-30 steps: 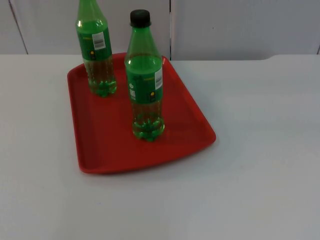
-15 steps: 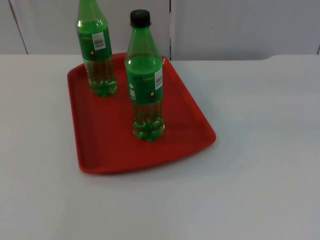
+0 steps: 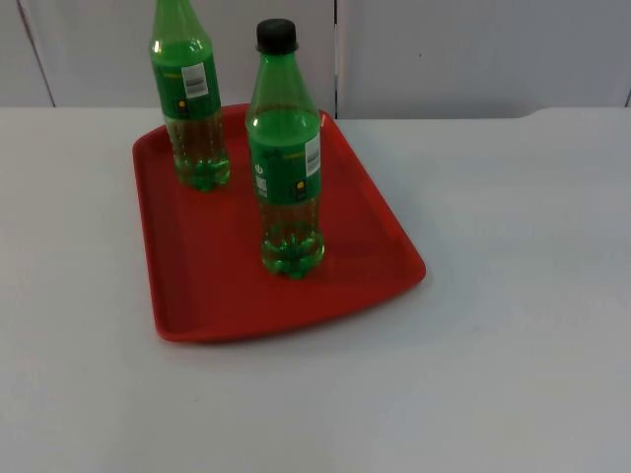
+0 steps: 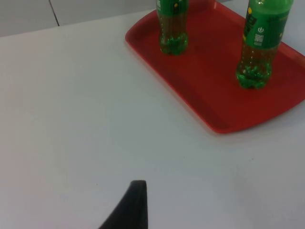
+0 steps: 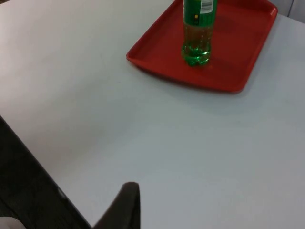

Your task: Place the bottle upright on the tray.

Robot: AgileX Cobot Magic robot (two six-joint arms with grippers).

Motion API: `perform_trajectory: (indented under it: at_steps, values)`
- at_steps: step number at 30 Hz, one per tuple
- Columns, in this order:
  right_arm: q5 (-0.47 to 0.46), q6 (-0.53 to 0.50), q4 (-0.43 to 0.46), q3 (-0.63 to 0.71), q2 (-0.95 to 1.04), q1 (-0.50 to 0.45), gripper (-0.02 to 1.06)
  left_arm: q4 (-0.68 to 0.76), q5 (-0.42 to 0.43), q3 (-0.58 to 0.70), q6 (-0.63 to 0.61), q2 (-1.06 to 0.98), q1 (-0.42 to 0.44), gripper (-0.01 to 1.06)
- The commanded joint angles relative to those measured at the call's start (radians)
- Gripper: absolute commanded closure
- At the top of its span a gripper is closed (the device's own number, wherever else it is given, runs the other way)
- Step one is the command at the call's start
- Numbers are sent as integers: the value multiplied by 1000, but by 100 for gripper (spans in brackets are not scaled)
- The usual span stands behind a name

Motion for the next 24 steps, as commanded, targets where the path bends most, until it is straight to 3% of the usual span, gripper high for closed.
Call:
perform_trajectory:
  at_steps: [1, 24]
  values:
    - [-2, 3, -2, 3, -3, -2, -1, 13, -5, 5, -1, -3, -1, 0]
    - [-2, 3, -2, 3, -3, -2, -1, 63, -5, 5, -61, -3, -1, 0]
